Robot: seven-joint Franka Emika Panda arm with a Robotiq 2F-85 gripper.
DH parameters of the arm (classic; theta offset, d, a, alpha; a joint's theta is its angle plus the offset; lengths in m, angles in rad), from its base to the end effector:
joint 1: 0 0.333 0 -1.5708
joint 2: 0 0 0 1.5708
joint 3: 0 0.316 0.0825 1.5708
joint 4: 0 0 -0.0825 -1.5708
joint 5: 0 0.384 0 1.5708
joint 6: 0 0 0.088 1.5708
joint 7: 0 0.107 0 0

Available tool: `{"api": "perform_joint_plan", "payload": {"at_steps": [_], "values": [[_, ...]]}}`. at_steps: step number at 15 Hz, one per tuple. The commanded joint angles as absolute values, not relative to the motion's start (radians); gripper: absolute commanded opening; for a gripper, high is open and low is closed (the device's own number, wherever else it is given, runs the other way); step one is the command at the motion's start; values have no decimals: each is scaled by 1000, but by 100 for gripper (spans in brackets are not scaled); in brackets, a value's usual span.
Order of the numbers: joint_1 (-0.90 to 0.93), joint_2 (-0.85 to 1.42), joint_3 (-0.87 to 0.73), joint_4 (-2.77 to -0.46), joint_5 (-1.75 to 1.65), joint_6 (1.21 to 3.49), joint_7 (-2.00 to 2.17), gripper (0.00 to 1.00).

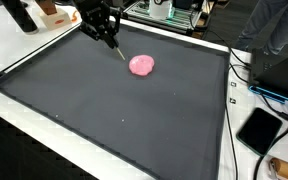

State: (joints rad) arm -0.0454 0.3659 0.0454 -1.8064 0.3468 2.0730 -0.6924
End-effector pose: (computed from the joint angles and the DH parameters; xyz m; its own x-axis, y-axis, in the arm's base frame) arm 0.6321 0.0155 0.3371 0.8776 0.4704 0.0924 0.4745 -0.8249 -0.3073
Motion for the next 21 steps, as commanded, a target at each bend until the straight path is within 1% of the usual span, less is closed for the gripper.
{"api": "perform_joint_plan", "payload": {"at_steps": [1,11,21], "values": [[6,313,61,-1840,224,2119,-553,3],[157,249,104,-1873,-117,2084,-191,3],[297,264,134,-1954,-402,2070,143,3]]}}
